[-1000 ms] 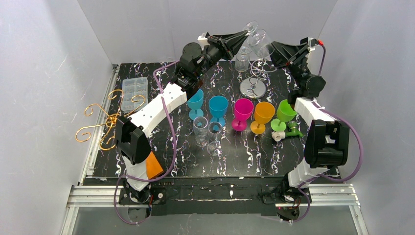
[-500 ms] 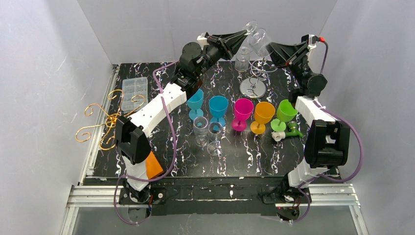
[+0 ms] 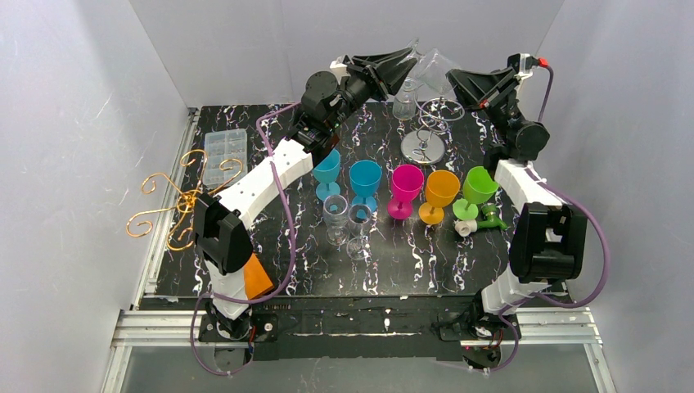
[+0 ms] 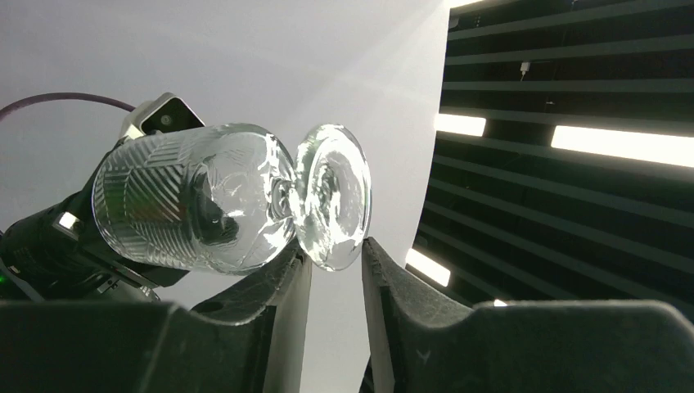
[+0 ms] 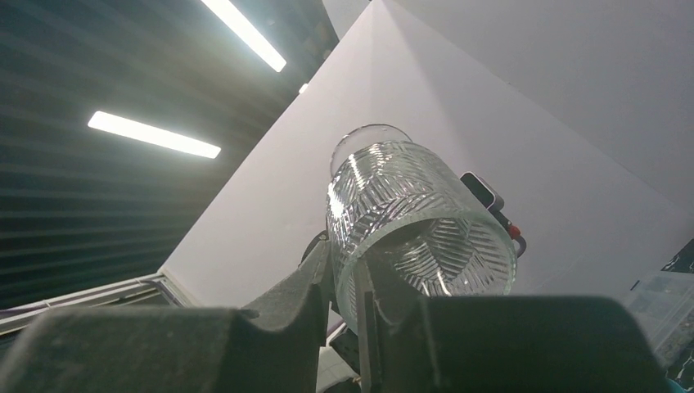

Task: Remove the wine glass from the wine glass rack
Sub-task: Place the wine glass at the center of the board.

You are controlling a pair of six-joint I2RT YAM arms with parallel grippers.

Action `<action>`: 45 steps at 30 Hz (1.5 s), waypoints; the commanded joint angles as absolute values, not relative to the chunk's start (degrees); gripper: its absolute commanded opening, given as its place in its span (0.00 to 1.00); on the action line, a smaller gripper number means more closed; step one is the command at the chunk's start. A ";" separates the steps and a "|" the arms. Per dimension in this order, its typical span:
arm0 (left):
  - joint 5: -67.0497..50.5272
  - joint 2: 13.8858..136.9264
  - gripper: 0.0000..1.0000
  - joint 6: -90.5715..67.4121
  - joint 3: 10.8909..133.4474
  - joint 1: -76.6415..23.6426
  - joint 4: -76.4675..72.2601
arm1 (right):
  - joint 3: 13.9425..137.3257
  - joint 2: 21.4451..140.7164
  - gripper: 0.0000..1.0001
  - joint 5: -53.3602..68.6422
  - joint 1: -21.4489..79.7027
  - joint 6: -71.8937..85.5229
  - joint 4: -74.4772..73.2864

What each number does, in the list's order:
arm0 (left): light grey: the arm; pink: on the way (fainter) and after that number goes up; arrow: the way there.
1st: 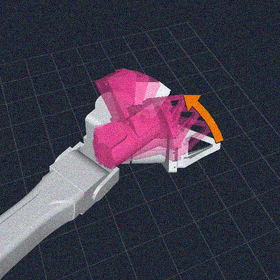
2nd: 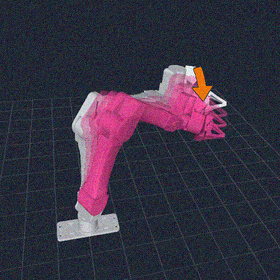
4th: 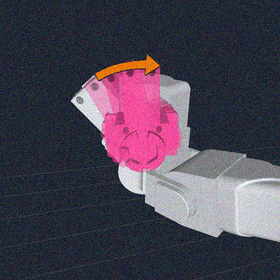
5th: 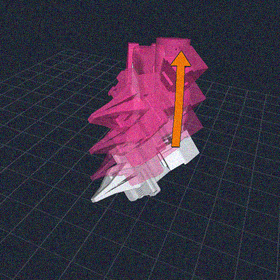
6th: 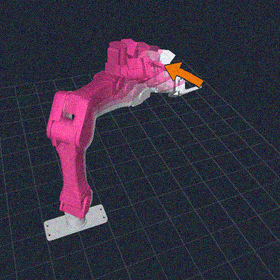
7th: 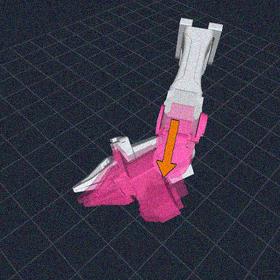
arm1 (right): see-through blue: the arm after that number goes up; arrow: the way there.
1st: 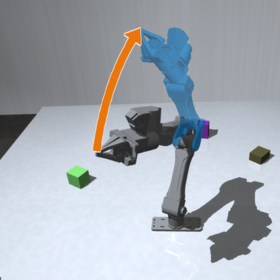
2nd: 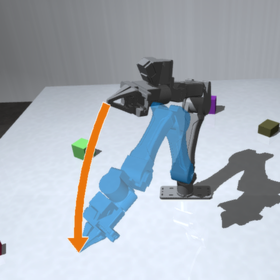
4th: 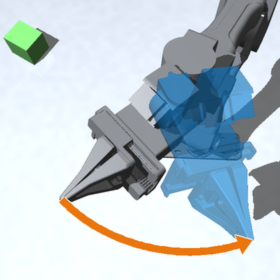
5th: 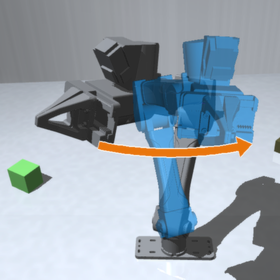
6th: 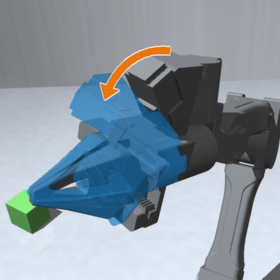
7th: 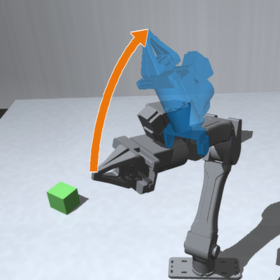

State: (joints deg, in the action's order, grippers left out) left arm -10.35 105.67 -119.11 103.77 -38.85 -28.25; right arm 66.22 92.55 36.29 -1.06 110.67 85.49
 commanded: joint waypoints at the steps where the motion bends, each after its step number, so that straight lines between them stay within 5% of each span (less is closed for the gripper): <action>1: -11.16 104.85 0.29 -125.49 104.19 -39.16 -31.38 | 68.01 87.80 0.01 36.59 -1.14 106.69 98.37; 19: -19.82 103.81 0.68 -115.27 101.28 -39.82 -31.03 | 70.13 73.22 0.01 38.54 -1.23 73.63 45.51; 45: -32.74 91.80 0.82 -73.51 90.95 -50.18 -8.22 | 94.56 73.18 0.01 32.63 -1.23 39.21 -24.40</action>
